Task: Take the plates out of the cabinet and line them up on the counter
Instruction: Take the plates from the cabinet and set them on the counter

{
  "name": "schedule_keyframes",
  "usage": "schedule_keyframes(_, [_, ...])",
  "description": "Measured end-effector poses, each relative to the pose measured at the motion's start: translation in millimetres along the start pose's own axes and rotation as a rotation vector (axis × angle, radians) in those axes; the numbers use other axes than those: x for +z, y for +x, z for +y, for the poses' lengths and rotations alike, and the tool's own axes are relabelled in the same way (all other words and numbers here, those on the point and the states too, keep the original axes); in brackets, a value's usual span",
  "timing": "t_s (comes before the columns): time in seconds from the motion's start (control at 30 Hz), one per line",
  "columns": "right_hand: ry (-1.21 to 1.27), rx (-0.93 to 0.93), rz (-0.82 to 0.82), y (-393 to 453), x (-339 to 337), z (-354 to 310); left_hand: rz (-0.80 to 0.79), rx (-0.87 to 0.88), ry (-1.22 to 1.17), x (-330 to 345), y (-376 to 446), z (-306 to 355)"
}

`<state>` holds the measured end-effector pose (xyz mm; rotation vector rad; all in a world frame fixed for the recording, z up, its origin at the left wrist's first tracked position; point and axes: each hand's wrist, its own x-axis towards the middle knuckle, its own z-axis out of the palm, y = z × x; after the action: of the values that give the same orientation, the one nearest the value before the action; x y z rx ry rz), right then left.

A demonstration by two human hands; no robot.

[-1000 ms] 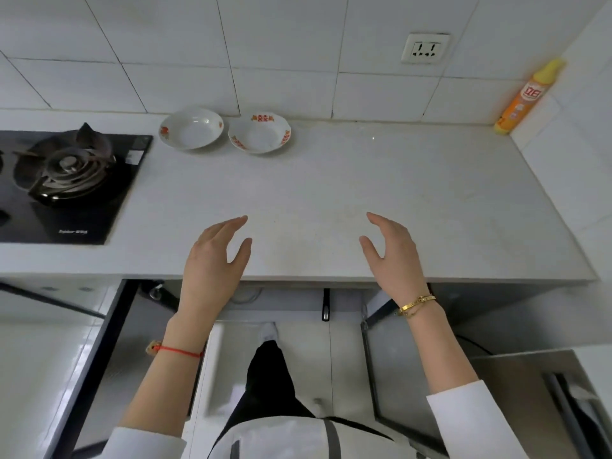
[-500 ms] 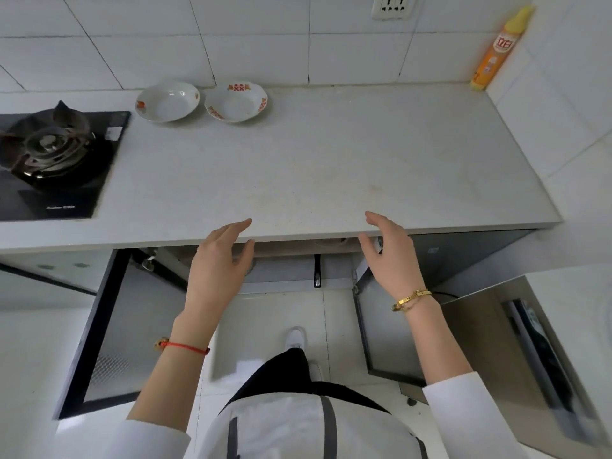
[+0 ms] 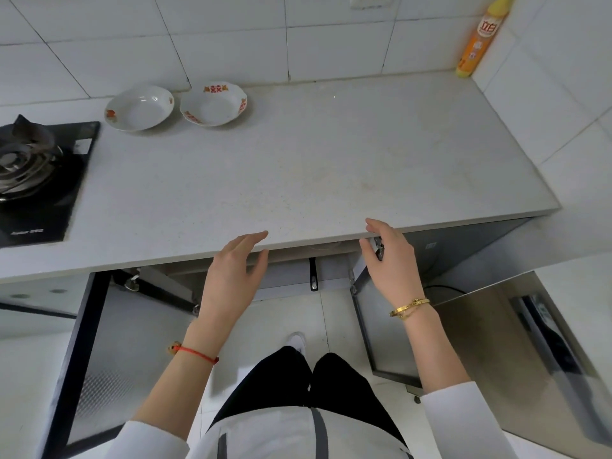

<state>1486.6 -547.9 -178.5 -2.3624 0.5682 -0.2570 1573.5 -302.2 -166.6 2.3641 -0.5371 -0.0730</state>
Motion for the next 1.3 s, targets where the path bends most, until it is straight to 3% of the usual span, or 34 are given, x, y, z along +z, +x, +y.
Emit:
schedule_keyframes(0.27, [0.013, -0.07, 0.023, -3.2, 46.3, 57.3, 0.058, 0.029, -0.024, 73.8, -12.2, -41.3])
schedule_keyframes(0.53, [0.045, -0.14, 0.072, 11.6, 158.6, 159.7, 0.086, 0.052, 0.025, 199.4, -7.7, -142.8])
schedule_keyframes(0.93, [0.091, -0.209, 0.232, 66.4, 296.3, 292.5, 0.262, 0.192, 0.05, 352.5, 43.7, -266.9])
schedule_keyframes(1.13, [0.081, -0.197, 0.243, 99.3, 316.7, 324.9, 0.293, 0.186, 0.043, 383.4, 72.0, -278.9])
schedule_keyframes(1.3, [0.045, -0.148, 0.168, 141.1, 311.1, 321.5, 0.251, 0.069, 0.009, 383.1, 106.0, -267.4])
